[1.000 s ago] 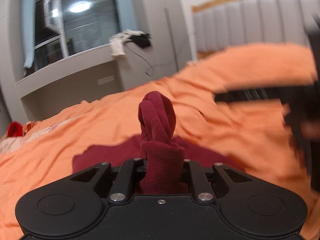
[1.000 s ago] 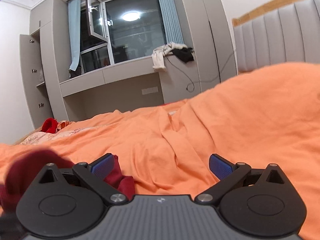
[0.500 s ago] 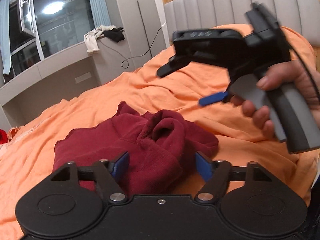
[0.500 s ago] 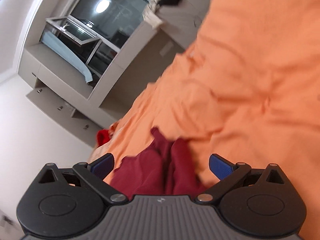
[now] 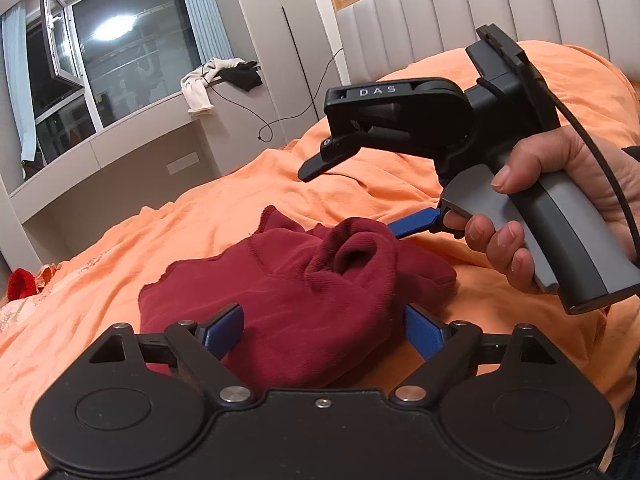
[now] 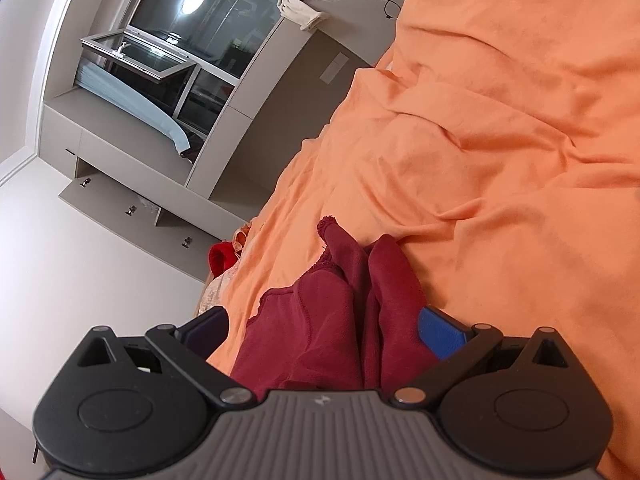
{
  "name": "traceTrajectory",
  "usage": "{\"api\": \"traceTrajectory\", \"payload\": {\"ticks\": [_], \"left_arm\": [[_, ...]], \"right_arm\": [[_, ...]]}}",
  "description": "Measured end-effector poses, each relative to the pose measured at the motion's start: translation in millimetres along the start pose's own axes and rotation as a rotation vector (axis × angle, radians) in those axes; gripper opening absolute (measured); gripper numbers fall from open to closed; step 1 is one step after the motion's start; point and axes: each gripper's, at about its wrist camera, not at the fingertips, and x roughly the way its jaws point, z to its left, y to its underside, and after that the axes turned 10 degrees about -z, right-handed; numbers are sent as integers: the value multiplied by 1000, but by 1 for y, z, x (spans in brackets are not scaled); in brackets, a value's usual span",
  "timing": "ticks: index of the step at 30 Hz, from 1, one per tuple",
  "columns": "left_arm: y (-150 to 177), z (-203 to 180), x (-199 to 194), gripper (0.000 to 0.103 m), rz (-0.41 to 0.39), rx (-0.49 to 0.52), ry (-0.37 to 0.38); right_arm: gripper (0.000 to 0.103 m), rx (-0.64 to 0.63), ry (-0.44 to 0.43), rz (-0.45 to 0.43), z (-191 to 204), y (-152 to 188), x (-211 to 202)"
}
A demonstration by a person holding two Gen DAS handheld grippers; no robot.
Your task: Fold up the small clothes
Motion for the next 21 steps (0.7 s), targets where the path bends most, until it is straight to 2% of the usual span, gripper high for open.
{"api": "traceTrajectory", "payload": {"ticks": [5, 8, 11, 14, 15, 16, 20, 21], "left_arm": [[1, 4, -3, 88, -7, 9, -11], [2, 7, -6, 83, -12, 3, -1], [3, 5, -5, 72, -18, -2, 15], [3, 1, -4, 51, -24, 8, 39], [4, 0, -4, 44, -26, 8, 48], [3, -2, -3, 40, -29, 9, 49], [4, -6, -2, 32, -35, 19, 48], [4, -7, -2, 30, -34, 21, 48]], "right_arm": [[103, -21, -31, 20, 8, 2, 2], [99, -41, -53, 40, 13, 5, 5], [87, -75, -31, 43, 16, 7, 9], [69, -120, 10, 30, 16, 6, 16], [57, -127, 21, 30, 16, 6, 18], [47, -130, 31, 36, 15, 6, 21], [38, -162, 52, 54, 14, 11, 32], [31, -177, 61, 56, 15, 12, 34]]}}
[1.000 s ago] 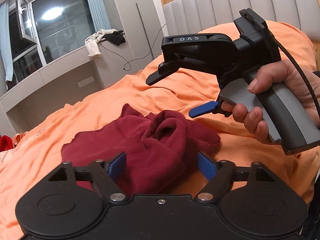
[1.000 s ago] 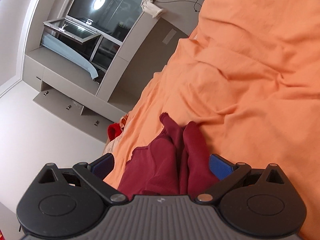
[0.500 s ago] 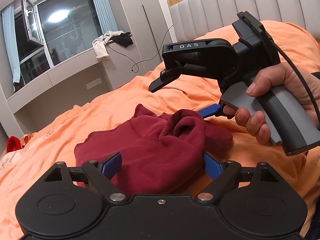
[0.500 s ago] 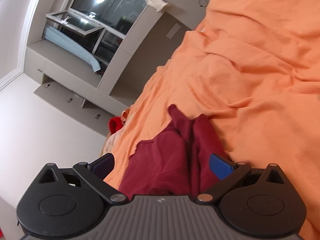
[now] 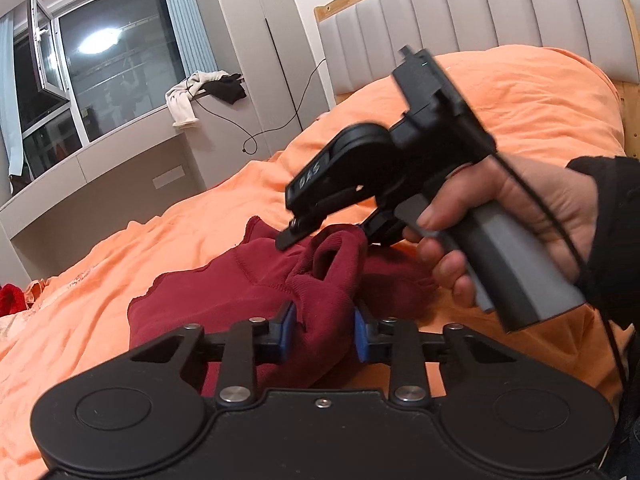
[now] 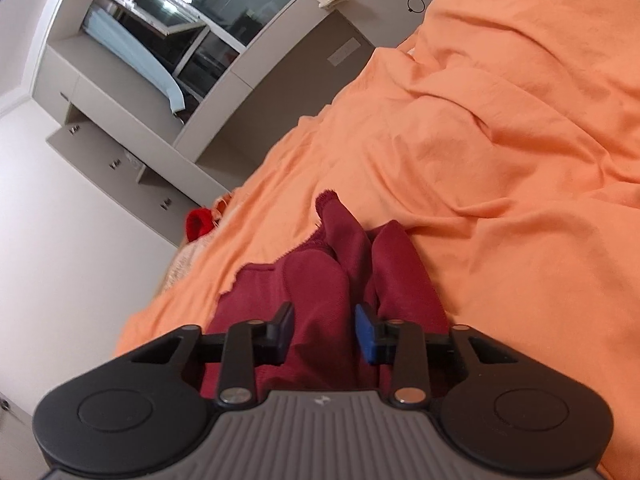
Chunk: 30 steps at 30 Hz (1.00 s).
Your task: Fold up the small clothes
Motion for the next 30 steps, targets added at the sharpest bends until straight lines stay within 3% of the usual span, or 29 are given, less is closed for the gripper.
{"api": "traceTrajectory", "payload": {"ticks": [1, 3, 11, 15, 20, 23, 26, 28, 30], "left_arm": [[0, -1, 0, 26, -1, 1, -2], [-2, -1, -1, 24, -14, -4, -13], [-25, -17, -1, 22, -105, 16, -31], [-25, -30, 15, 22, -89, 16, -10], [-8, -36, 36, 24, -18, -67, 33], [-1, -39, 38, 35, -16, -85, 46], [2, -35, 36, 54, -22, -106, 73], [2, -30, 32, 71, -27, -139, 98], [0, -21, 28, 84, -33, -176, 96]], "right_arm": [[20, -15, 7, -3, 1, 1, 1], [9, -44, 7, -14, 3, 0, 1], [6, -242, -108, -267, 35, -19, -48], [6, -258, -62, -250, 28, -27, -50], [6, -232, 24, -172, 1, -20, -35], [11, -196, 48, -147, -14, -14, -35], [18, -200, 61, -149, -20, -14, -43], [41, -198, 64, -152, -21, -15, -49], [56, -191, 59, -154, -20, -16, -54]]}}
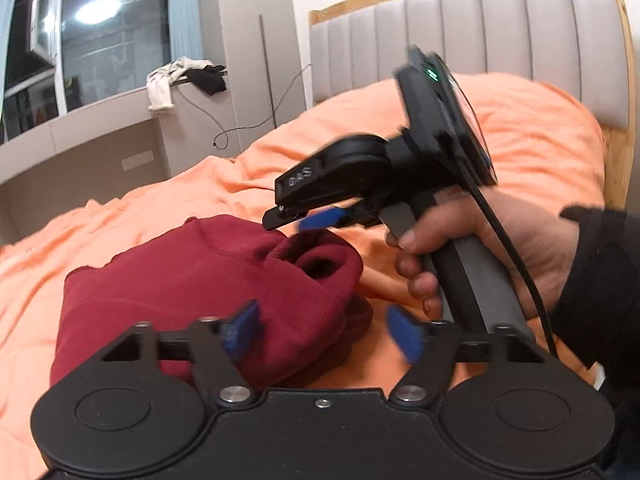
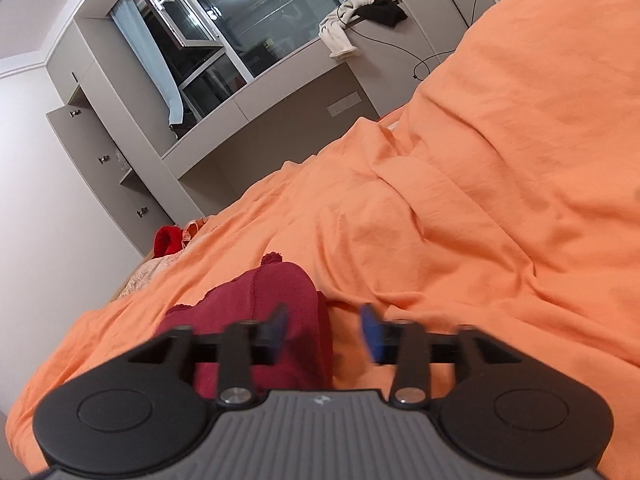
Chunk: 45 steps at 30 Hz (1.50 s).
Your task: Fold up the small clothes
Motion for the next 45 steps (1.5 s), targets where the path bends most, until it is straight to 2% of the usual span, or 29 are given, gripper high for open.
{"api": "traceTrajectory", "payload": {"ticks": [2, 4, 7, 12, 14, 16, 19, 22, 25, 27, 30, 36, 40, 43, 45], "left_arm": [[-3, 5, -8, 90, -19, -36, -7], [-7, 15, -16, 96, -40, -77, -15], [-12, 34, -28, 102, -60, -130, -67], [-15, 76, -41, 102, -76, -212, -202], [-15, 98, -42, 102, -66, -250, -254], [-12, 119, -42, 102, -47, -300, -301], [-2, 144, -39, 102, -12, -355, -336], [11, 160, -34, 102, 20, -391, -343], [29, 169, -33, 102, 22, -437, -312], [34, 173, -28, 102, 51, -463, -300], [39, 174, -28, 102, 53, -454, -290], [50, 170, -27, 102, 50, -434, -294], [54, 169, -29, 102, 45, -438, -296], [57, 169, -27, 102, 51, -457, -294], [59, 170, -27, 102, 50, -462, -293]], "right_arm": [[64, 1, -7, -3, 2, -1, -3], [80, -4, -13, -5, 4, -2, -8], [92, -13, -24, -11, 6, -2, -14], [102, -41, -35, -8, 14, 2, -24], [103, -72, -13, -8, 17, 4, -26], [103, -127, 43, -9, 20, 8, -29], [103, -205, 146, -5, 18, 15, -29], [103, -214, 182, 45, 8, 20, -26], [103, -223, 169, 84, 3, 23, -31], [103, -265, 166, 96, 5, 28, -35], [103, -330, 163, 107, 8, 35, -38], [103, -347, 155, 122, 9, 32, -46], [103, -271, 106, 38, 11, 20, -58], [103, -167, 78, 37, 8, 19, -54], [103, -113, 97, 50, 4, 22, -48]]}}
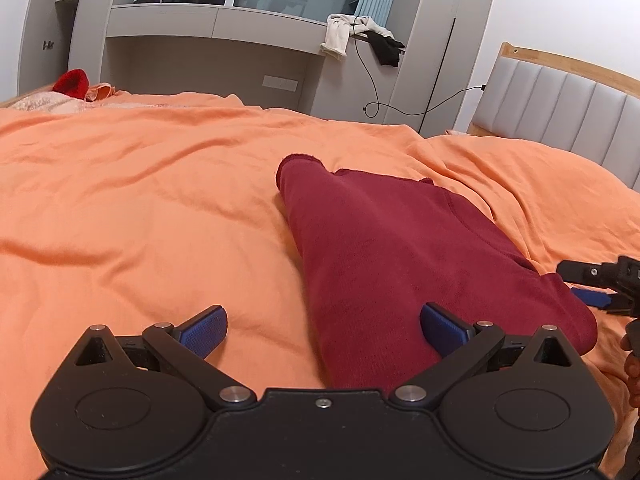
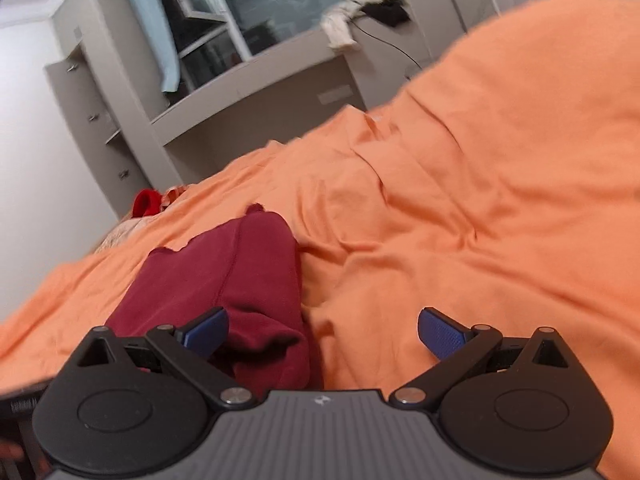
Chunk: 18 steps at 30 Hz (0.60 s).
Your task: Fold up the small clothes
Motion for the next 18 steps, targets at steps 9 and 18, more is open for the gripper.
{"api": "traceTrajectory", "payload": {"ticks": [9, 18], "left_arm": [[3, 3, 3, 103, -1, 2, 10], [6, 0, 5, 103, -11, 18, 4]], "right_arm": [[103, -167, 93, 4, 16, 30, 5], [103, -175, 38, -20, 19, 25, -11]]}}
